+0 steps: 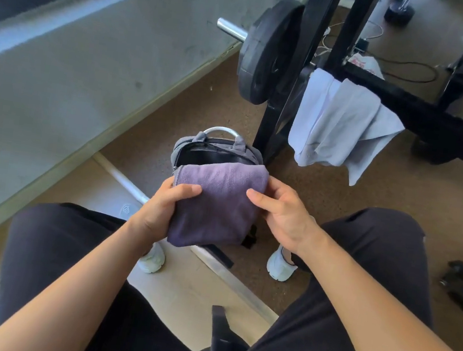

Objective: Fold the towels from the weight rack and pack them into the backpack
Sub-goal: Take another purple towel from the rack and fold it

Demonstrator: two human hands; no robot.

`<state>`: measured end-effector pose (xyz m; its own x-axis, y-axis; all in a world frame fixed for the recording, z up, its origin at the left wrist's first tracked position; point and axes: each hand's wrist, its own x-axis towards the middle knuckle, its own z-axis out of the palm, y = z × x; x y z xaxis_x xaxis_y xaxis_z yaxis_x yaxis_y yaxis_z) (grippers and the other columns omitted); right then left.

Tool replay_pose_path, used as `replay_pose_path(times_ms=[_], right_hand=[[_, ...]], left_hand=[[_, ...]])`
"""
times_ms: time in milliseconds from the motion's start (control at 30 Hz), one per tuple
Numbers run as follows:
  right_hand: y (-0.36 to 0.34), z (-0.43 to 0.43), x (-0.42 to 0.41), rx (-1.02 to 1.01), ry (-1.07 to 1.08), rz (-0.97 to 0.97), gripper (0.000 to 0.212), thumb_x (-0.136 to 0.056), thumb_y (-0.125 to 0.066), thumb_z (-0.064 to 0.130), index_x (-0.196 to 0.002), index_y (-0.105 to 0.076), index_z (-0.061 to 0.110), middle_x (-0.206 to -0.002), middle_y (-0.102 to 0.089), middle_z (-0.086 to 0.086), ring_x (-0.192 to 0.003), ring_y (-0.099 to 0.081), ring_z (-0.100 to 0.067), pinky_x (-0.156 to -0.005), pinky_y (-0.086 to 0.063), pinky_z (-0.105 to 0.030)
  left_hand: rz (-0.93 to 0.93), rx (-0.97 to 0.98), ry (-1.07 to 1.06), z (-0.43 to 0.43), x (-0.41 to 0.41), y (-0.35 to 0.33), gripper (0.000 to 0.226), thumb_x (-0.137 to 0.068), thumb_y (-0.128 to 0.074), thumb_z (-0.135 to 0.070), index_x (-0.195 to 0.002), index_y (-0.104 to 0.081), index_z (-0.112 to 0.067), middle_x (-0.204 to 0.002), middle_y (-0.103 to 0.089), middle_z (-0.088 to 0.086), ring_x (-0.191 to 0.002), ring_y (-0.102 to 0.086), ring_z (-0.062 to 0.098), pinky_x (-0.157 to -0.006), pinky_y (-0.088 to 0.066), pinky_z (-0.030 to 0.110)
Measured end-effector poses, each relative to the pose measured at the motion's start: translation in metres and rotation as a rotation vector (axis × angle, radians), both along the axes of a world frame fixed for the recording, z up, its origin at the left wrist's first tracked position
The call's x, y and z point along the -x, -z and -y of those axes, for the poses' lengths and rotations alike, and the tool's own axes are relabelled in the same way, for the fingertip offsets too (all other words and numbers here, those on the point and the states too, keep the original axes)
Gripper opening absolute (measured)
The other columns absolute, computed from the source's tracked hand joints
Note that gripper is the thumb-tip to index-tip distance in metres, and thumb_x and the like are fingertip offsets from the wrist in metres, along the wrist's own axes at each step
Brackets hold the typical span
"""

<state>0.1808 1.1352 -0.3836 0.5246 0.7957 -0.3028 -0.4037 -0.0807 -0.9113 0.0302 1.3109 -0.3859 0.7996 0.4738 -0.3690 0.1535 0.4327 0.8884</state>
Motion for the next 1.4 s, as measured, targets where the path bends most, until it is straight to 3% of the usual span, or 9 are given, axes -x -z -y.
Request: replay_pose_path(times_ms=[167,367,500,733,800,867,1000,1200,1400], right_hand=[[0.001,0.001,0.001,0.148,0.083,0.455,0.016,-0.09,-0.074,0.016,-0.105,-0.071,0.024,-0.106,-0.073,-0.001,-0.103,-0.068,-0.012,-0.087,-0.056,-0.027],[0.009,-0.002,-0.008,0.254,0.226,1.199,0.034,-0.082,-0.076,0.046,-0.096,-0.076,0.015,-0.15,-0.043,0.0,-0.132,-0.038,-0.026,-0.107,-0.038,-0.039],[-0.002,0.0,-0.011,0.109,0.175,1.408,0.039,-0.08,-0.075,0.049,-0.092,-0.078,0.012,-0.144,-0.058,-0.001,-0.139,-0.044,-0.025,-0.112,-0.034,-0.048],[-0.013,-0.001,0.006,0.014,0.188,0.986,0.02,-0.087,-0.077,0.01,-0.103,-0.066,0.006,-0.096,-0.066,-0.003,-0.092,-0.065,-0.014,-0.08,-0.055,-0.029],[-0.017,-0.001,0.007,0.042,0.176,0.79,0.017,-0.089,-0.073,0.006,-0.103,-0.066,0.012,-0.094,-0.069,-0.001,-0.091,-0.068,-0.015,-0.078,-0.056,-0.027],[-0.019,0.0,0.005,0.028,0.139,0.554,0.022,-0.091,-0.069,0.002,-0.106,-0.067,0.018,-0.099,-0.073,0.0,-0.099,-0.07,-0.015,-0.083,-0.056,-0.024],[-0.018,-0.002,0.0,-0.081,0.106,0.017,0.033,-0.094,-0.055,-0.009,-0.113,-0.064,0.015,-0.108,-0.07,-0.005,-0.11,-0.065,-0.022,-0.093,-0.054,-0.031],[-0.014,0.001,-0.01,-0.151,0.057,-0.232,0.044,-0.095,-0.045,-0.009,-0.13,-0.057,0.014,-0.112,-0.067,-0.009,-0.108,-0.065,-0.019,-0.099,-0.051,-0.032],[-0.006,0.0,-0.015,-0.048,0.025,-0.181,0.046,-0.096,-0.044,-0.01,-0.137,-0.055,0.008,-0.12,-0.067,-0.012,-0.116,-0.064,-0.023,-0.101,-0.051,-0.033]], left_hand=[[0.032,-0.164,-0.138,-0.002,-0.005,0.01,0.021,-0.07,-0.078,-0.04,-0.077,-0.071,-0.021,-0.076,-0.064,0.002,-0.076,-0.056,0.018,-0.072,-0.045,0.034],[0.091,-0.314,-0.214,-0.003,-0.005,0.018,0.053,-0.067,-0.085,-0.033,-0.078,-0.048,0.004,-0.078,-0.047,0.009,-0.075,-0.044,0.022,-0.071,-0.037,0.039],[0.098,-0.234,-0.214,-0.005,-0.006,0.013,0.024,-0.065,-0.084,-0.028,-0.078,-0.068,-0.016,-0.079,-0.062,0.008,-0.08,-0.056,0.023,-0.077,-0.045,0.04],[0.145,-0.207,-0.184,-0.006,-0.005,0.012,0.024,-0.067,-0.084,-0.03,-0.082,-0.071,-0.016,-0.082,-0.067,0.004,-0.078,-0.061,0.017,-0.072,-0.05,0.029],[0.114,-0.321,-0.179,-0.006,-0.004,0.014,0.04,-0.071,-0.084,-0.034,-0.079,-0.059,-0.004,-0.078,-0.054,0.009,-0.075,-0.051,0.019,-0.067,-0.043,0.031],[0.112,-0.413,-0.174,-0.006,-0.004,0.013,0.034,-0.075,-0.085,-0.033,-0.071,-0.058,-0.014,-0.074,-0.053,0.002,-0.072,-0.05,0.015,-0.065,-0.043,0.028],[0.08,-0.579,-0.177,-0.008,-0.006,0.016,0.019,-0.074,-0.085,-0.043,-0.086,-0.071,-0.041,-0.117,-0.06,-0.011,-0.118,-0.06,0.017,-0.094,-0.053,0.034],[0.037,0.099,-0.052,-0.006,-0.01,0.016,0.074,-0.077,-0.076,-0.057,-0.131,-0.054,-0.012,-0.132,-0.065,0.008,-0.121,-0.064,0.022,-0.107,-0.046,0.043],[-0.014,0.288,0.219,0.001,-0.007,0.004,0.069,-0.065,-0.081,-0.059,-0.12,-0.076,-0.017,-0.127,-0.072,0.011,-0.117,-0.069,0.026,-0.11,-0.044,0.045]])
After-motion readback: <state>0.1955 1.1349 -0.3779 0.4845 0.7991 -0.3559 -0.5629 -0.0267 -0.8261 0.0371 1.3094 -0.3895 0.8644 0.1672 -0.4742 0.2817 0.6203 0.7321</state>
